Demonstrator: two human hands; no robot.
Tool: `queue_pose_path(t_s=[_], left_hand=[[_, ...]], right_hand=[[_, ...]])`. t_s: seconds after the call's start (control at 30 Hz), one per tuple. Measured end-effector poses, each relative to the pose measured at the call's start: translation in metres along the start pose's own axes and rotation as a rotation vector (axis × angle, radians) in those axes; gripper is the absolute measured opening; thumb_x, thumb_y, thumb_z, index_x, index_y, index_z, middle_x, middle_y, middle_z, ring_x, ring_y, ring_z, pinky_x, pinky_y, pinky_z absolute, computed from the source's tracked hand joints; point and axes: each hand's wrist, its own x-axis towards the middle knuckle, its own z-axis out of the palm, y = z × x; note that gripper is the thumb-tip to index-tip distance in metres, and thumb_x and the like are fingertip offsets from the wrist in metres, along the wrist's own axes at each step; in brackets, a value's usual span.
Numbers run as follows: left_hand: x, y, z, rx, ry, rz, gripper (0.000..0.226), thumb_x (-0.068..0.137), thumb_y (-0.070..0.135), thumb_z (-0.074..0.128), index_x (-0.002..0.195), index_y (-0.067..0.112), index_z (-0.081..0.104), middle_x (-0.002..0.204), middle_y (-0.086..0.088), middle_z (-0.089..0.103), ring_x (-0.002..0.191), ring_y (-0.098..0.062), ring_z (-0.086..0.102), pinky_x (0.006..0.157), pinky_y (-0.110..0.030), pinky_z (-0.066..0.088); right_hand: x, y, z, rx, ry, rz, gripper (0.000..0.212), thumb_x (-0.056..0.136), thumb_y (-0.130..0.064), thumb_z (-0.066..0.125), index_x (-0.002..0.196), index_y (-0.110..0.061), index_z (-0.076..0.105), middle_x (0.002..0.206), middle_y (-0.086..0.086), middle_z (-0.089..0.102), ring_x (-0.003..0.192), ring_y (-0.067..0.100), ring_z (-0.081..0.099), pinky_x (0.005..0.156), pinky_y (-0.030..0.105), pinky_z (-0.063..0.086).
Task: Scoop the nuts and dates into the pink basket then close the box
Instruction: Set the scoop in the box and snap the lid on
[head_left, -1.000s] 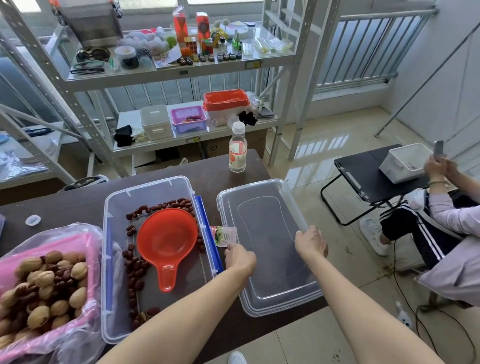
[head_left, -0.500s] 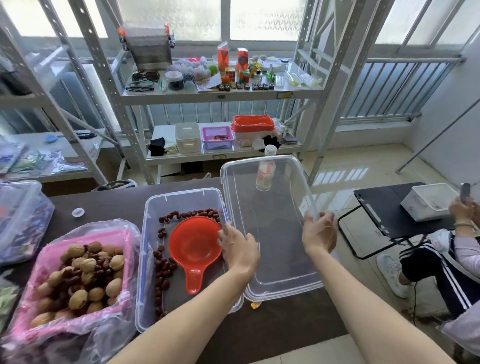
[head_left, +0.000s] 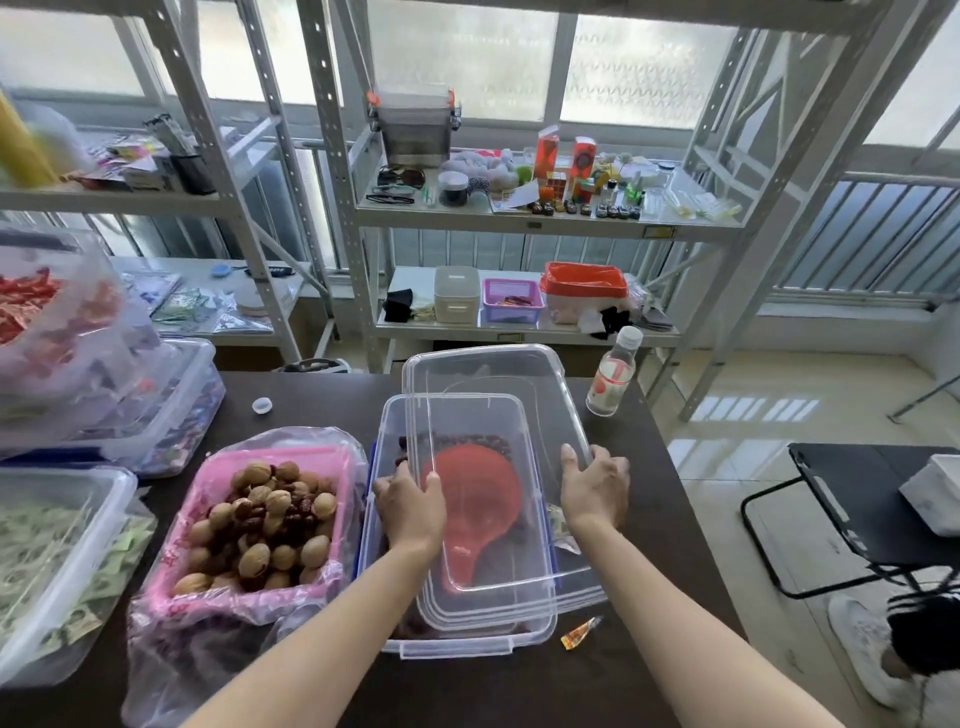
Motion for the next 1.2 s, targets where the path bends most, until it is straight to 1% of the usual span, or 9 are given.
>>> queue_pose_path(t_s=[0.13,0.33,0.4,0.57,0.67,0.9,1.0,1.1,1.2], left_hand=[[0.017,-0.030,-0.020,-0.010,0.050,-0.037,0.037,0.087,0.032,0.053,0.108,0.005,0.067,0.100,-0.027,0.065,0.100,-0.043,0.061,0.092,-0.046,0.050],[0.032,-0.064,-0.040,-0.064,0.073,-0.102,0.049,0.085,0.037,0.057,0.120,0.005,0.067,0.115,-0.021,0.065,0.108,-0.038,0.062,0.100,-0.044,0.048],[0.027,-0.061,-0.047,-0.098,0.060,-0.109,0.043,0.089,0.030,0.061,0.124,0.004,0.065,0.120,-0.018,0.063,0.112,-0.035,0.062,0.101,-0.041,0.047],[0.024,-0.055,-0.052,-0.150,-0.024,-0.087,0.037,0.092,0.023,0.062,0.123,0.002,0.066,0.116,-0.017,0.069,0.107,-0.032,0.063,0.091,-0.033,0.046],[0.032,-0.060,-0.048,-0.164,-0.035,-0.094,0.037,0.091,0.024,0.064,0.120,0.003,0.068,0.115,-0.016,0.070,0.108,-0.031,0.064,0.093,-0.033,0.045],[0.040,-0.066,-0.046,-0.102,-0.013,-0.070,0.034,0.092,0.028,0.064,0.118,0.005,0.065,0.097,-0.001,0.052,0.102,-0.026,0.061,0.083,-0.031,0.037],[0.042,-0.068,-0.044,-0.090,-0.019,-0.058,0.037,0.093,0.029,0.062,0.120,0.004,0.063,0.105,-0.006,0.058,0.109,-0.030,0.061,0.088,-0.034,0.041],[0.041,-0.066,-0.043,-0.072,-0.020,-0.060,0.034,0.095,0.029,0.059,0.119,0.005,0.061,0.116,-0.012,0.062,0.108,-0.030,0.061,0.084,-0.032,0.038],[0.043,-0.066,-0.042,-0.074,-0.024,-0.059,0.035,0.094,0.030,0.059,0.120,0.006,0.062,0.119,-0.014,0.063,0.107,-0.029,0.063,0.091,-0.034,0.042]], right_hand=[[-0.020,-0.010,0.019,-0.007,-0.087,0.006,0.047,0.093,-0.046,0.052,0.122,-0.009,0.058,0.119,0.016,0.052,0.114,0.034,0.052,0.089,0.039,0.046],[-0.045,-0.020,0.038,-0.017,-0.145,-0.011,0.048,0.093,-0.047,0.053,0.122,-0.010,0.056,0.121,0.015,0.052,0.115,0.033,0.053,0.092,0.042,0.044],[-0.048,-0.020,0.041,-0.014,-0.145,-0.017,0.048,0.092,-0.046,0.054,0.122,-0.008,0.056,0.120,0.016,0.053,0.115,0.034,0.053,0.095,0.041,0.043],[-0.048,-0.012,0.040,-0.078,-0.139,0.019,0.047,0.093,-0.047,0.054,0.122,-0.011,0.056,0.120,0.015,0.053,0.115,0.033,0.054,0.090,0.041,0.043],[-0.047,-0.006,0.040,-0.065,-0.131,0.027,0.048,0.092,-0.046,0.056,0.121,-0.009,0.056,0.119,0.016,0.053,0.112,0.035,0.055,0.089,0.040,0.045],[-0.048,-0.005,0.046,-0.082,-0.121,0.025,0.045,0.092,-0.046,0.055,0.117,-0.009,0.057,0.117,0.017,0.054,0.111,0.036,0.054,0.088,0.040,0.046],[-0.047,-0.003,0.048,-0.071,-0.118,0.026,0.046,0.092,-0.047,0.056,0.118,-0.009,0.057,0.117,0.016,0.054,0.110,0.035,0.054,0.089,0.040,0.046],[-0.046,-0.002,0.050,-0.055,-0.113,0.032,0.047,0.091,-0.047,0.057,0.119,-0.009,0.058,0.116,0.017,0.054,0.109,0.035,0.055,0.093,0.042,0.046],[-0.047,-0.001,0.050,-0.047,-0.104,0.036,0.048,0.091,-0.047,0.057,0.120,-0.009,0.058,0.116,0.016,0.054,0.109,0.034,0.054,0.094,0.042,0.046]])
